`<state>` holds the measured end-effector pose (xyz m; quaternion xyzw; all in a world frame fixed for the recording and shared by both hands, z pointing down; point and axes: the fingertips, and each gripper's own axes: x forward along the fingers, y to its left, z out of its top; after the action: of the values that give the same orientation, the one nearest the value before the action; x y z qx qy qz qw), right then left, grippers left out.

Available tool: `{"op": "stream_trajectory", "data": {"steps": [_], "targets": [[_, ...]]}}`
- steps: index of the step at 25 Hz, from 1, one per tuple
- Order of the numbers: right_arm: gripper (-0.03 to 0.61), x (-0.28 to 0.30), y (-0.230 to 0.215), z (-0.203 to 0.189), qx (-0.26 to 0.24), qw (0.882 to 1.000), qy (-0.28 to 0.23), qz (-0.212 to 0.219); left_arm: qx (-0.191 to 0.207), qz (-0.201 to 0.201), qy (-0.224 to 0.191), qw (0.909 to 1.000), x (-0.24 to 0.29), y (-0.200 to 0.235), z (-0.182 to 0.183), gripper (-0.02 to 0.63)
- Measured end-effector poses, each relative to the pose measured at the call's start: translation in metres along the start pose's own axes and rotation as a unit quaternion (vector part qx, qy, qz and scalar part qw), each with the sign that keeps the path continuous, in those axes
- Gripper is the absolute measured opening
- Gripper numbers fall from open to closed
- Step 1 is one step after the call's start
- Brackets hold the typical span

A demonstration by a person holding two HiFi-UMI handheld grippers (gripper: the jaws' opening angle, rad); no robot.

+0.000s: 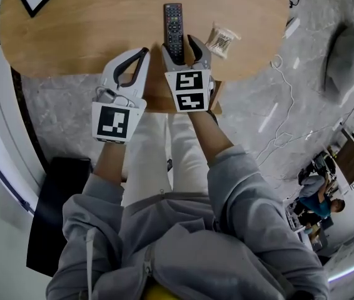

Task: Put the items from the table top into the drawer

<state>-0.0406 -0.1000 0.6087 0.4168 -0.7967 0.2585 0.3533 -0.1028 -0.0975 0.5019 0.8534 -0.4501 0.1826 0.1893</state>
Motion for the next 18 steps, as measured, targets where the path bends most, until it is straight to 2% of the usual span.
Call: {"op": "stream_trajectory", "data": {"steps": [3,8,12,13,18], "targets": [[0.267,0.008,-0.001,-0.001,0.025,0.999,0.017,-0.012,-0.004,0.006,0.005,1.0000,0.000,0.008,-0.007,0.002],[0.267,0.024,-0.002,-0.010,0.035,0.997,0.064,-0.039,-0.015,-0.002,0.005,0.9999,0.001,0.012,-0.010,0.002],[0.256,0.030,-0.010,-0.019,0.075,0.991,0.087,-0.062,-0.017,0.002,0.011,0.9998,0.000,0.013,-0.016,0.002],[0.236,0.031,-0.012,-0.020,0.078,0.991,0.091,-0.066,-0.020,0.000,0.012,0.9997,0.000,0.012,-0.016,0.002],[0.221,0.032,-0.011,-0.018,0.067,0.990,0.108,-0.068,-0.022,-0.002,0.014,0.9997,-0.003,0.011,-0.021,0.002]]}}
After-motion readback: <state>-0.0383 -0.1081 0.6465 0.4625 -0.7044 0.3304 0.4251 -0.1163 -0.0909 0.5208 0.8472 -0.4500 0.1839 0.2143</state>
